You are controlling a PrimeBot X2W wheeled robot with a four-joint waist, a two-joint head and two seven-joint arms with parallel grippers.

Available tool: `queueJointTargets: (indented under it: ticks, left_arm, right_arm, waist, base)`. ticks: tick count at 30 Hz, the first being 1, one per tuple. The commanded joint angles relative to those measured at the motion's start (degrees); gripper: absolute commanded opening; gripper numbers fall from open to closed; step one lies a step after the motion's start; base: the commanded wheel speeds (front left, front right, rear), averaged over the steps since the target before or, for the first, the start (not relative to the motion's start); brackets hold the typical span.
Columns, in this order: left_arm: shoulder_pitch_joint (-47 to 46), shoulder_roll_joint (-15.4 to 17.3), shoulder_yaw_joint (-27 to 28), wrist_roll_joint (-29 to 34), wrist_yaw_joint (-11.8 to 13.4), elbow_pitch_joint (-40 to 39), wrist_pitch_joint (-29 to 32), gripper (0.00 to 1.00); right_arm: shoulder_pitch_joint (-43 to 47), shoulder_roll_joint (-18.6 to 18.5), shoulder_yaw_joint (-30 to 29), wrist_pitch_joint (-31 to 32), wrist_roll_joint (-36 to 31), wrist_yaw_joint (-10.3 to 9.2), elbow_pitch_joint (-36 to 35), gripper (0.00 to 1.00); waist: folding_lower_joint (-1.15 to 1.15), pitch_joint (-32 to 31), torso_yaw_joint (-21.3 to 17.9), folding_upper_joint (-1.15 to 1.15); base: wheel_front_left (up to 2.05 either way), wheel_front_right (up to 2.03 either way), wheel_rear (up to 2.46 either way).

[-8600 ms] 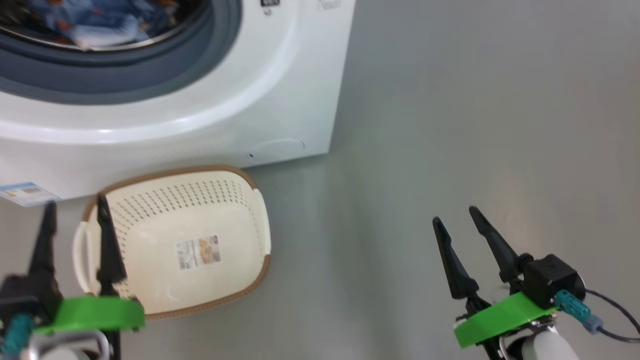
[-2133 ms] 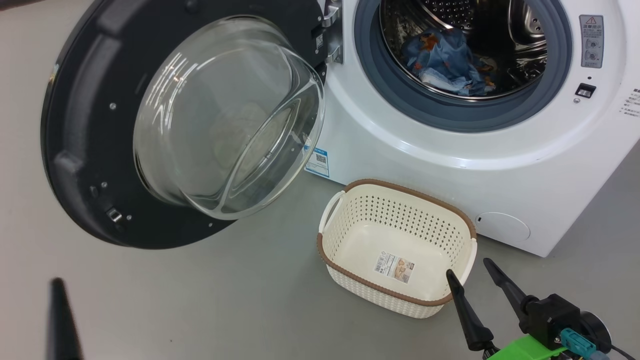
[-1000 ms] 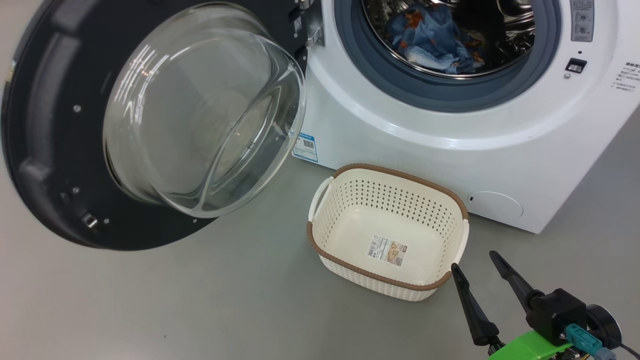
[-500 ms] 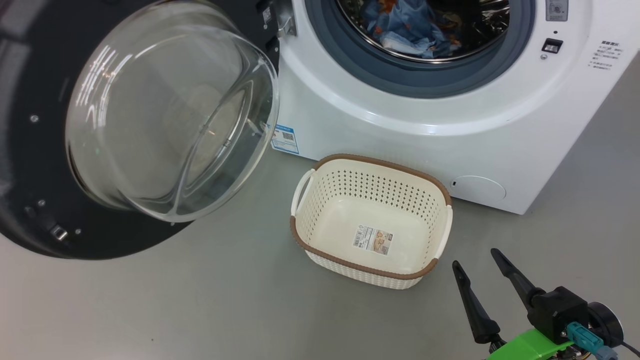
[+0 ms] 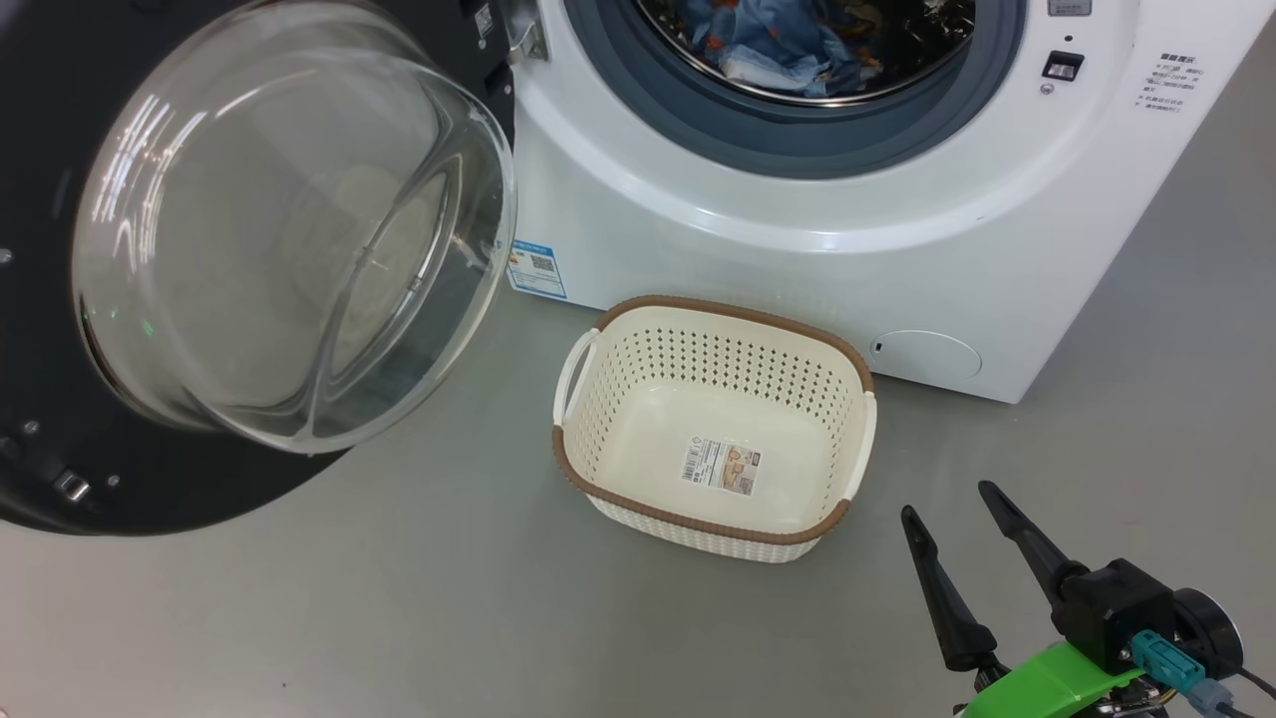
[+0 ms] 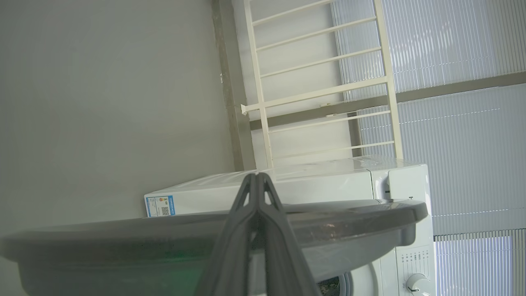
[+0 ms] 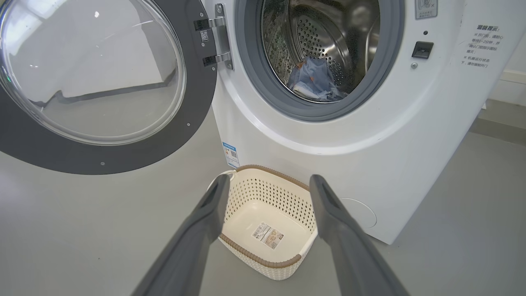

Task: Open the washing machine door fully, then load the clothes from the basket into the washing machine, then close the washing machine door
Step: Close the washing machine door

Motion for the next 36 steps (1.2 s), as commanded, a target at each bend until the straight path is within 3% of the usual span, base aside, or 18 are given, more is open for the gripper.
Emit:
queueJointTargets:
  ticks: [1,18,27,36]
  left_arm:
    - [-2.28,3.72,1.40,0.65,-0.61,-0.80,0.69,0.00]
    - [0.09,3.42,0.38,-0.18,-2.42,-3.64,7.18,0.00]
    - [3.44,2.90,-1.39,0.34,-3.60,-9.81,10.85,0.00]
    - [8.27,2.46,-1.73,-1.75,-2.66,-17.38,15.32,0.00]
  right_arm:
    - [-1.90,-0.26,1.29,-0.54,-0.03,0.16,-1.42,1.00]
    - [-1.94,-0.07,0.84,-1.01,0.30,0.16,-0.94,1.00]
    - [-1.51,0.00,0.63,-1.04,0.45,0.16,-0.86,1.00]
    - [-1.15,0.06,0.77,-1.40,0.68,0.16,-0.98,1.00]
  waist:
    - [0.00,0.09,-0.19,0.00]
    - [0.00,-0.30,0.13,0.00]
    - [0.00,-1.21,0.53,0.00]
    - [0.00,-1.81,-0.18,0.00]
  base:
    - [0.00,0.00,0.00]
    - [0.00,0.00,0.00]
    - [0.00,0.00,0.00]
    - [0.00,0.00,0.00]
